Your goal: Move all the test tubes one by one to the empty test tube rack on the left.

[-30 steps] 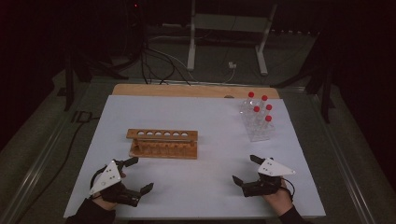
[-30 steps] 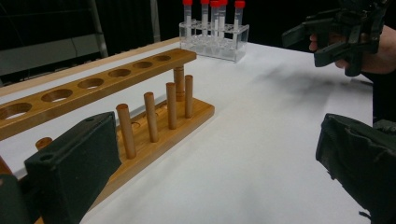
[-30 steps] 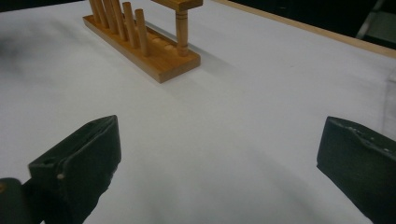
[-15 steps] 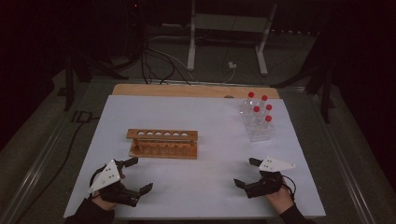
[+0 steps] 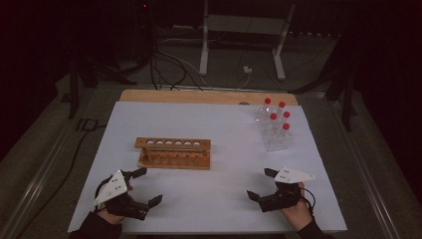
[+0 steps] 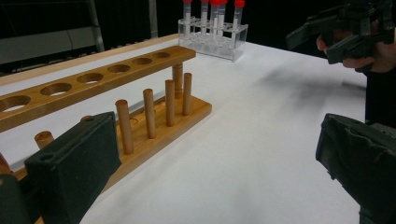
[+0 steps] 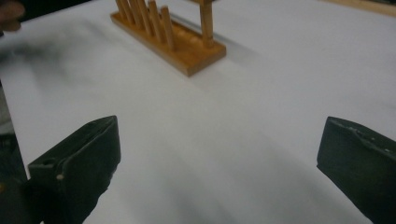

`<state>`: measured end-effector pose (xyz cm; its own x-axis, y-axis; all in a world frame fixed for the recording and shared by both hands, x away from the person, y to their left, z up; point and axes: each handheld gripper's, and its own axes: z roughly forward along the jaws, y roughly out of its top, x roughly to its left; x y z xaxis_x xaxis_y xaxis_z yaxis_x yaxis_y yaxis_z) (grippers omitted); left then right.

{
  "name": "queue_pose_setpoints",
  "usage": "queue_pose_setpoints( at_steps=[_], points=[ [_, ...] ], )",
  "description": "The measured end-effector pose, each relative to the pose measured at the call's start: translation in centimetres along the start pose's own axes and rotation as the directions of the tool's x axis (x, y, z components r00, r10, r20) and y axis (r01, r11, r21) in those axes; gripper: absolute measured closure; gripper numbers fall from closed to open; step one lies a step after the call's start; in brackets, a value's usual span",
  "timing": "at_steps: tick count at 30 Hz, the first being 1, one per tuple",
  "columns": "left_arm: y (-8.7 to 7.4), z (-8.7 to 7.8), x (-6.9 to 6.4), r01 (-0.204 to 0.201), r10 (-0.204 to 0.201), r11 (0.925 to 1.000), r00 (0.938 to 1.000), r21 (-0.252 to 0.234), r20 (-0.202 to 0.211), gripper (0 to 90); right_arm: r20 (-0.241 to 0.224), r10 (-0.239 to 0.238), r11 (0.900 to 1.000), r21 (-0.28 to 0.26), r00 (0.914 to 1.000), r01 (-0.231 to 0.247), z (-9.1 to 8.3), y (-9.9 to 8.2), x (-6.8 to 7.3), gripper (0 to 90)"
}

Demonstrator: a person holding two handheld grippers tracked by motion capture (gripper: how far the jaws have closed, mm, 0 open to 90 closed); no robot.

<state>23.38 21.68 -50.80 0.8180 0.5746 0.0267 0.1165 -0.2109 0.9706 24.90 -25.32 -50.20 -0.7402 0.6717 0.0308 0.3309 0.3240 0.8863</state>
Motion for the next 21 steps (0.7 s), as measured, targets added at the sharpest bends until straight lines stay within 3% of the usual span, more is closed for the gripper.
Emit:
queue_pose_setpoints(
  at_steps=[2,8,12,21],
  points=[
    [0.0,0.0,0.0,-0.003,0.003,1.0,1.0,0.003,0.001,0.5,-0.01,0.005,1.0,-0.008,0.9999,-0.006,-0.2,0.4,0.1,0.0],
    [0.0,0.1,0.0,0.003,-0.003,1.0,1.0,0.004,0.001,0.5,0.032,-0.005,0.9993,-0.037,0.9995,0.006,-1.0,1.7,0.5,0.0],
    [0.0,0.1,0.0,0.005,-0.005,1.0,1.0,0.002,0.005,0.5,0.062,-0.016,0.9986,-0.049,0.9979,0.019,-1.7,3.0,0.4,0.0],
    [0.0,0.1,0.0,0.007,-0.007,1.0,1.0,0.002,0.007,0.5,0.081,-0.019,0.997,-0.074,0.9966,0.025,-2.7,4.9,-0.1,0.0]
  ],
)
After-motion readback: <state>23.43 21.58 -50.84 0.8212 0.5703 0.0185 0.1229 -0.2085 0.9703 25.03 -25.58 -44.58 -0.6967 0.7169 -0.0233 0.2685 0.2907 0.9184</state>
